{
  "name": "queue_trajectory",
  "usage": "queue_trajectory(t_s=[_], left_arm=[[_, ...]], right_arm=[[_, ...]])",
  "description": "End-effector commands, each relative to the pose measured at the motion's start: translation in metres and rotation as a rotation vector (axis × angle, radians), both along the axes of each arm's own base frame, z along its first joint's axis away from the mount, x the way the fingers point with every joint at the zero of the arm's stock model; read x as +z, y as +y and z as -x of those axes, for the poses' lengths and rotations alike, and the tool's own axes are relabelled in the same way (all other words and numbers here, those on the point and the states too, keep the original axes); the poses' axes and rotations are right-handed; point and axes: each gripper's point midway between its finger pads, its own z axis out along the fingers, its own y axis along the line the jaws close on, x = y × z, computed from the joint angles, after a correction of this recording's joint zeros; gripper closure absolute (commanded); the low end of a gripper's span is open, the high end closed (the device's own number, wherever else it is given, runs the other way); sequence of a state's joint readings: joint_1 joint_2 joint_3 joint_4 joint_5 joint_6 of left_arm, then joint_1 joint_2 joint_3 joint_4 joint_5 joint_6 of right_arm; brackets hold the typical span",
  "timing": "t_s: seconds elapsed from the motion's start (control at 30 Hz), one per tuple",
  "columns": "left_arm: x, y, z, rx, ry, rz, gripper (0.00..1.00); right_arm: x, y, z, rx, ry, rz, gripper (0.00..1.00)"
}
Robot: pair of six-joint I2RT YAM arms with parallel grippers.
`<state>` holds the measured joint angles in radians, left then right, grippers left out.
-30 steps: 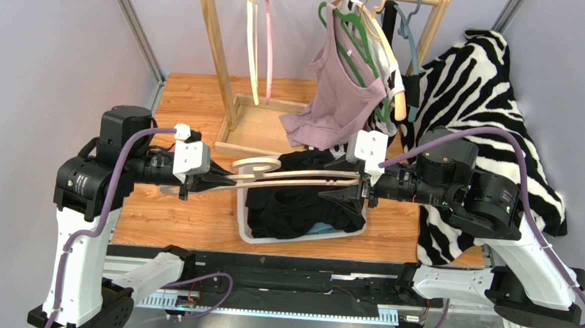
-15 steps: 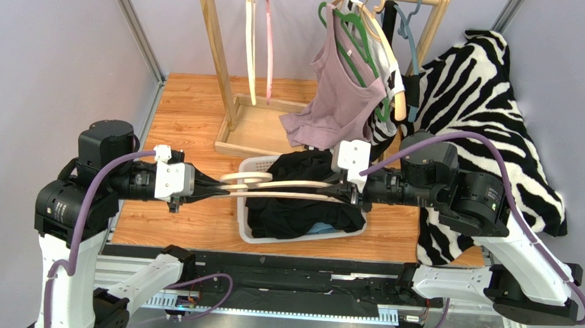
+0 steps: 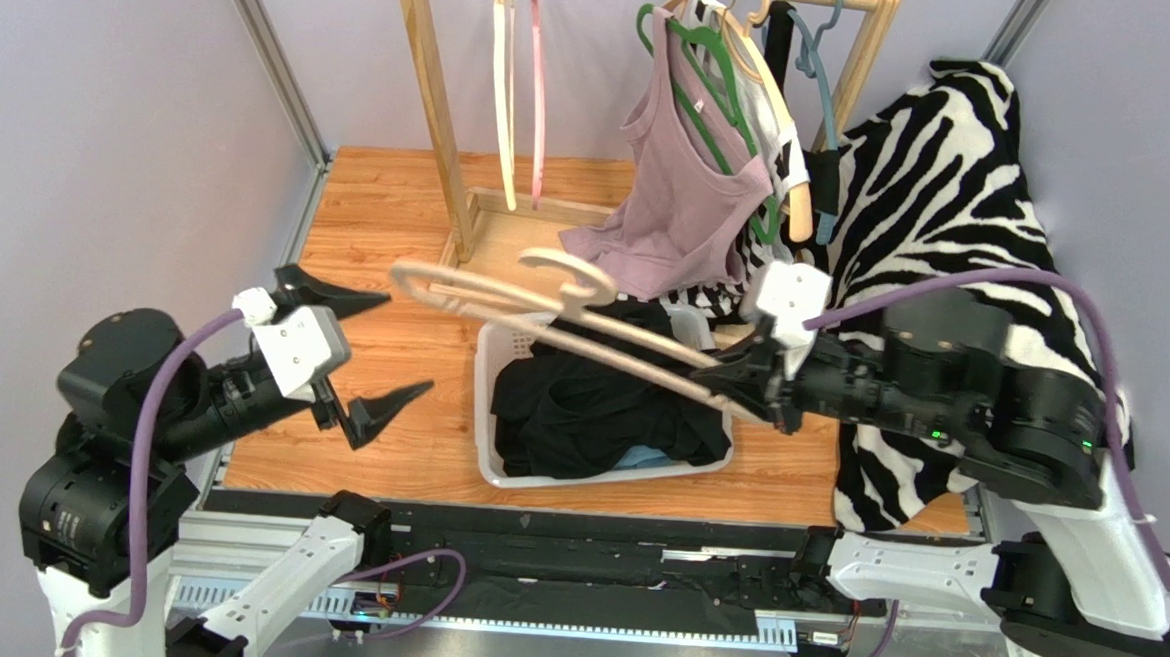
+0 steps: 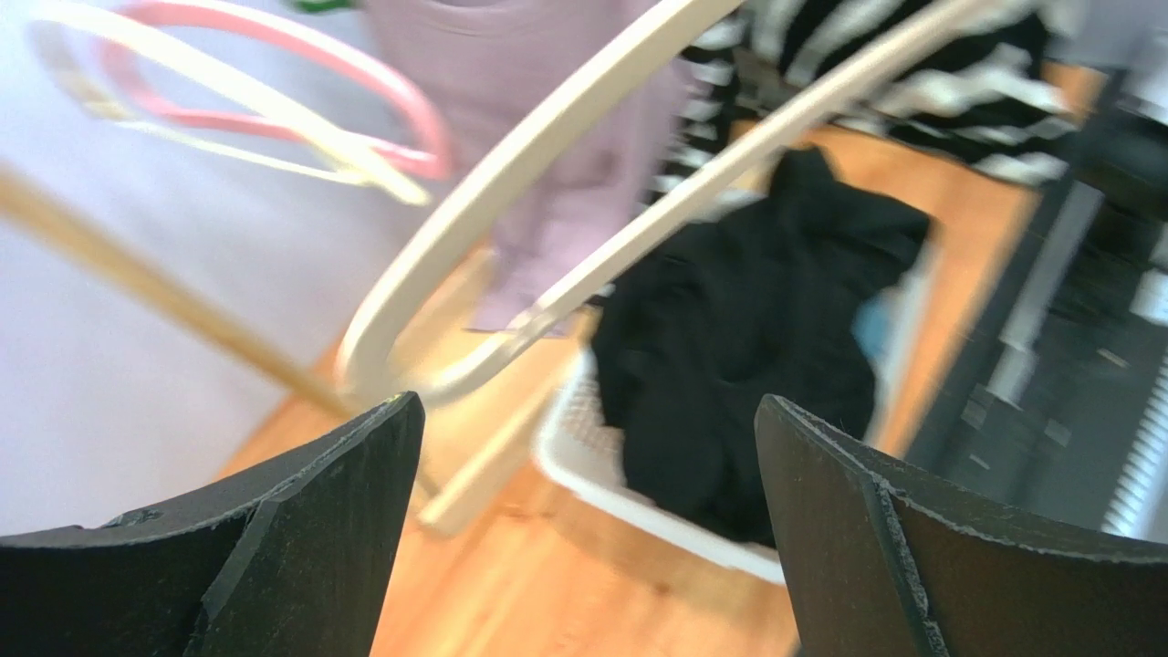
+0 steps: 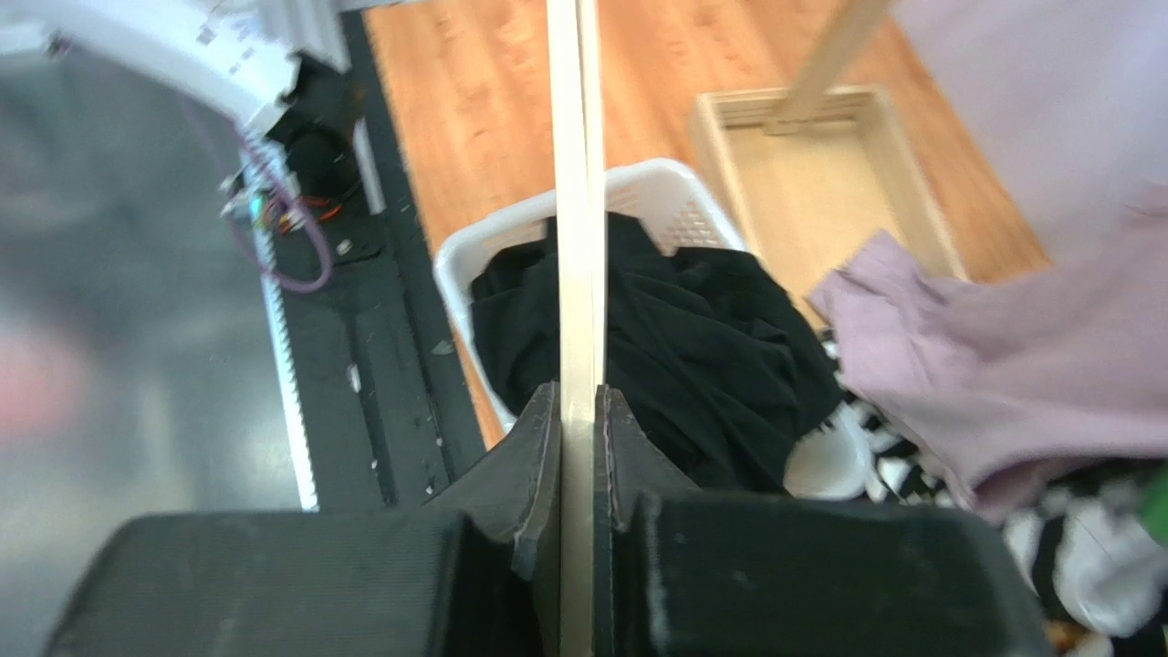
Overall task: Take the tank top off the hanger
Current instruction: Place the hanger at the clothesline.
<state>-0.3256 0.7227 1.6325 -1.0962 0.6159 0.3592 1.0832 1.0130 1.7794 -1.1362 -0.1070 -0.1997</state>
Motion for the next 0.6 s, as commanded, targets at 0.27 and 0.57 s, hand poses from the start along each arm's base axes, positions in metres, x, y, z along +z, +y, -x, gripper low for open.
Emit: queue_trajectory(t_s=[0.27, 0.57], left_arm=[[0.053, 0.041, -0.044, 0.342, -0.141, 0.093, 0.01], [0.041, 0.032, -0.039, 0.286, -0.108, 0.076, 0.01]], right_arm=[[0.069, -0.073, -0.036, -0.459, -0.021, -0.242, 1.0], [0.065, -0.064, -0.095, -0.773, -0.027, -0.197, 1.0]])
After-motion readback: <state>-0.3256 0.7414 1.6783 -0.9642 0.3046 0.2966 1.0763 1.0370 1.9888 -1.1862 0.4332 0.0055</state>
